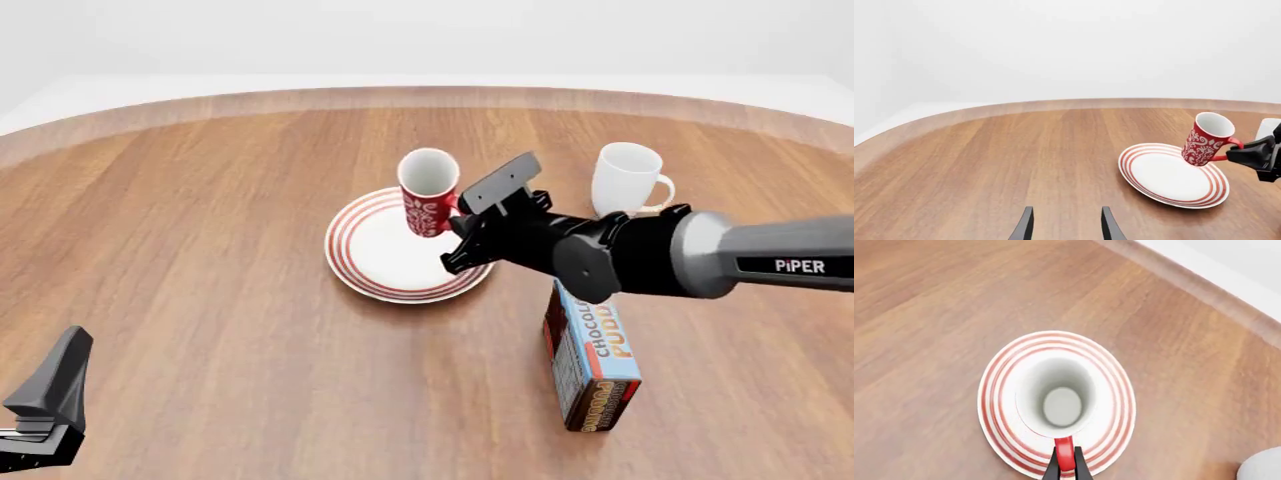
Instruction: Pick up the red mug and put it on the plate
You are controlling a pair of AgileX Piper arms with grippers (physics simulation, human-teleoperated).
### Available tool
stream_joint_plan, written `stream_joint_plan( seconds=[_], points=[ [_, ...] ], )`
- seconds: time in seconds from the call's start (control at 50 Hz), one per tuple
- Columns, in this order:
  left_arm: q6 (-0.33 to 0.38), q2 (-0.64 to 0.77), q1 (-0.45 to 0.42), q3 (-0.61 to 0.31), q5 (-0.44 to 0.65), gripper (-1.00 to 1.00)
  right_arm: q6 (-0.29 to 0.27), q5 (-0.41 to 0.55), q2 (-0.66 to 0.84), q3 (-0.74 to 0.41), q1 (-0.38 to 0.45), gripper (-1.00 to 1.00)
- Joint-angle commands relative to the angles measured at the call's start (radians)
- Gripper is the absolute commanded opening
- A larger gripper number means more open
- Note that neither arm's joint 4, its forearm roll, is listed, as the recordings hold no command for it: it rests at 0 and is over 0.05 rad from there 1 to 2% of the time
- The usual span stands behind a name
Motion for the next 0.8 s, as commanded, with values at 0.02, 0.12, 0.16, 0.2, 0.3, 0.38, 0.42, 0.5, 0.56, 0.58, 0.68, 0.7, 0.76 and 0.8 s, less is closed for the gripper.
stream_joint_plan(
  seconds=[0.02, 0.12, 0.16, 0.2, 0.3, 0.38, 0.42, 0.5, 0.56, 0.58, 0.68, 0.7, 0.76, 0.8],
  points=[
    [0.000, 0.000, 0.000, 0.000, 0.000, 1.00, 0.020, -0.018, 0.051, -0.036, 0.002, -1.00],
    [0.000, 0.000, 0.000, 0.000, 0.000, 1.00, 0.028, -0.026, 0.078, -0.048, 0.001, -1.00],
    [0.000, 0.000, 0.000, 0.000, 0.000, 1.00, 0.029, -0.028, 0.086, -0.053, 0.001, -1.00],
    [0.000, 0.000, 0.000, 0.000, 0.000, 1.00, 0.031, -0.030, 0.096, -0.057, 0.002, -1.00],
    [0.000, 0.000, 0.000, 0.000, 0.000, 1.00, 0.039, -0.033, 0.105, -0.066, 0.008, -1.00],
    [0.000, 0.000, 0.000, 0.000, 0.000, 1.00, 0.051, -0.037, 0.108, -0.068, 0.010, -1.00],
    [0.000, 0.000, 0.000, 0.000, 0.000, 1.00, 0.057, -0.041, 0.116, -0.068, 0.015, -1.00],
    [0.000, 0.000, 0.000, 0.000, 0.000, 1.00, 0.057, -0.047, 0.140, -0.080, 0.014, -1.00],
    [0.000, 0.000, 0.000, 0.000, 0.000, 1.00, 0.058, -0.050, 0.152, -0.086, 0.014, -1.00],
    [0.000, 0.000, 0.000, 0.000, 0.000, 1.00, 0.058, -0.050, 0.152, -0.086, 0.014, -1.00],
    [0.000, 0.000, 0.000, 0.000, 0.000, 1.00, 0.059, -0.051, 0.173, -0.098, 0.012, -1.00],
    [0.000, 0.000, 0.000, 0.000, 0.000, 1.00, 0.059, -0.053, 0.176, -0.099, 0.010, -1.00],
    [0.000, 0.000, 0.000, 0.000, 0.000, 1.00, 0.061, -0.059, 0.185, -0.100, 0.005, -1.00],
    [0.000, 0.000, 0.000, 0.000, 0.000, 1.00, 0.061, -0.065, 0.191, -0.099, 0.005, -1.00]
  ],
)
